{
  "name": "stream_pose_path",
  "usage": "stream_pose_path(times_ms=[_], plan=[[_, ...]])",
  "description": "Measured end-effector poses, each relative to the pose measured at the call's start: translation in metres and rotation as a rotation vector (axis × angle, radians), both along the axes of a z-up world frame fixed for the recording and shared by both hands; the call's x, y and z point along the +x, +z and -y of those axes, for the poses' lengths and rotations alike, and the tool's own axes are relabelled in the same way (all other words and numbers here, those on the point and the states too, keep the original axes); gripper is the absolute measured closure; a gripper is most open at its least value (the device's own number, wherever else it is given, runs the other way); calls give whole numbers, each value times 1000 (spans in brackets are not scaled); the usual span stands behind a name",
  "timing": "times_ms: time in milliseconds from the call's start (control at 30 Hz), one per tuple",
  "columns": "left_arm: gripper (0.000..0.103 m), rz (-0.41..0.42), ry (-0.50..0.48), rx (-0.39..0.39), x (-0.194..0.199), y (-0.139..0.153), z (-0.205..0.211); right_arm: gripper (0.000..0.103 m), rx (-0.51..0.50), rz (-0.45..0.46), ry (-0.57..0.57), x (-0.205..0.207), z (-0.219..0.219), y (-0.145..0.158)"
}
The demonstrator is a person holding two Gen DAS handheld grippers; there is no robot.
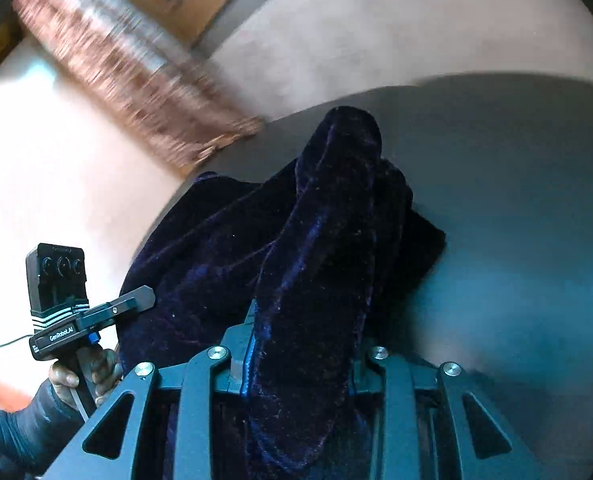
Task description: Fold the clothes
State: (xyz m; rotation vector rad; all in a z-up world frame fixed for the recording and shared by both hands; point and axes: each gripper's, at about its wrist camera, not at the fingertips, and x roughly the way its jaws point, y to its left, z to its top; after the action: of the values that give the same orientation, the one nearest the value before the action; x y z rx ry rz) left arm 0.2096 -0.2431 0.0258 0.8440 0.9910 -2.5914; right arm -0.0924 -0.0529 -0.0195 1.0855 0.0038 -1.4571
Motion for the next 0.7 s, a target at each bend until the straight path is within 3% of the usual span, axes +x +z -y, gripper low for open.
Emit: stream_pose_path(times_ms=[233,367,400,500,567,700], plan=[[74,-9,391,-101,126,25,123,71,-42,-38,328,99,242,28],[74,39,549,-78,169,5,188,66,18,-109,402,152,352,30],[74,82,594,-73,176,-8,204,58,51,-167,395,161,371,27],[74,183,716,-42,197,-38,237,52,107,-285,369,173,409,20],[74,159,760,-4,213,-51,247,49,99,-334,350,169,407,22],[67,153,725,20,227,-58,252,49,25,-351,445,180,396,39]])
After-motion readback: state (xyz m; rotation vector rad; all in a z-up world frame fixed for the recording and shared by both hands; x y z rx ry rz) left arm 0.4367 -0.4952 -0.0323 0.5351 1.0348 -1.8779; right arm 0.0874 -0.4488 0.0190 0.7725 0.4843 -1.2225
